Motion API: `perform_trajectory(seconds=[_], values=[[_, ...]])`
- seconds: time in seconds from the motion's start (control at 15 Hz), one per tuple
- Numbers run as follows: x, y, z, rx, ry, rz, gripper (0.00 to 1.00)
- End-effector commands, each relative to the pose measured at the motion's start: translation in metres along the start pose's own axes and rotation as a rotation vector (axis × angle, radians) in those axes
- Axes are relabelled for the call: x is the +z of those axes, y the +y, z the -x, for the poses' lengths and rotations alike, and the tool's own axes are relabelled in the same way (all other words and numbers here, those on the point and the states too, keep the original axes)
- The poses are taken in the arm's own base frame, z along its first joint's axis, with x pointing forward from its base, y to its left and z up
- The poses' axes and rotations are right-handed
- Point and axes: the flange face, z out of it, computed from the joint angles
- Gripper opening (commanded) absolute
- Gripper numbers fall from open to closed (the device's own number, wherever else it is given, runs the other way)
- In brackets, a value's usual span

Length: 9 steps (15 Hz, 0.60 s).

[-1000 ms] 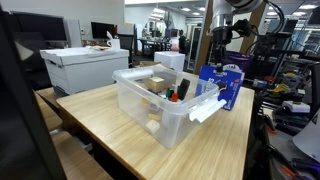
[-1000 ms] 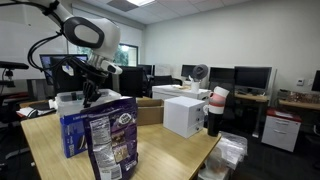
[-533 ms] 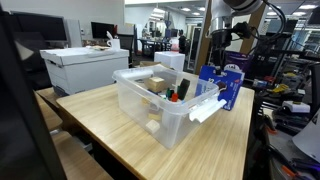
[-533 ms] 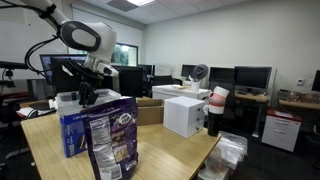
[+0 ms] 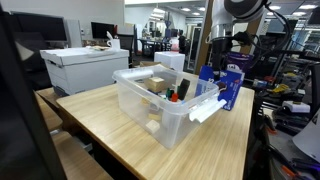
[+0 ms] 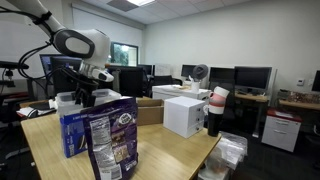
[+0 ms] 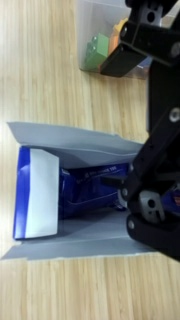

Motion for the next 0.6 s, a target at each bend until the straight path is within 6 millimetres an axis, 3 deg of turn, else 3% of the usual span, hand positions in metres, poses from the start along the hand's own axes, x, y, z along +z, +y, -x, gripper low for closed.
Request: perform_trajectory(seconds=[0.0,0.53], values=[[0.005,-0.003,0.008,0.003,0.010,-0.016,1.00],[0.017,-0.003,0.012,0.004,-0.022,-0.114,1.00]])
